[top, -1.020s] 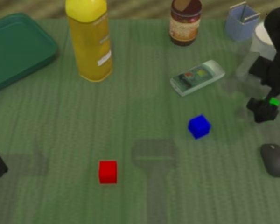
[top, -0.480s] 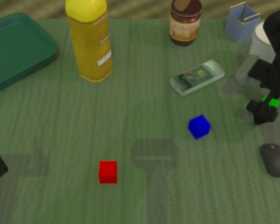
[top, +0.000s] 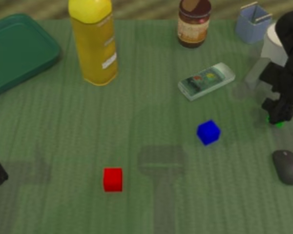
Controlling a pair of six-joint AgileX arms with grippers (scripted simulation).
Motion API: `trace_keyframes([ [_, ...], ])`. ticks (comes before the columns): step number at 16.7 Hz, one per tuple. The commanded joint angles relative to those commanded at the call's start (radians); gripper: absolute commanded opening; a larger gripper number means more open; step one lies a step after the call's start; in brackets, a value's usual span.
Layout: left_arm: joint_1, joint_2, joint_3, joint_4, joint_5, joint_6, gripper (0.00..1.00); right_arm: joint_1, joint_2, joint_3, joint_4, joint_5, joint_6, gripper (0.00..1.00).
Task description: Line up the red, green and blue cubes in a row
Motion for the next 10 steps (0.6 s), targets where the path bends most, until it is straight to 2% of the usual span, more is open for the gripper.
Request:
trace_keyframes([
  [1, 0.0, 0.0, 0.0, 0.0, 0.0, 0.0, 1.0, 0.0, 0.0, 0.0, 0.0, 0.0, 0.0, 0.02],
  [2, 0.0, 0.0, 0.0, 0.0, 0.0, 0.0, 1.0, 0.0, 0.0, 0.0, 0.0, 0.0, 0.0, 0.0],
  [10, 0.0, 0.0, 0.0, 0.0, 0.0, 0.0, 1.0, -0.001, -0.023, 0.0, -0.016, -0.007, 0.01, 0.0],
])
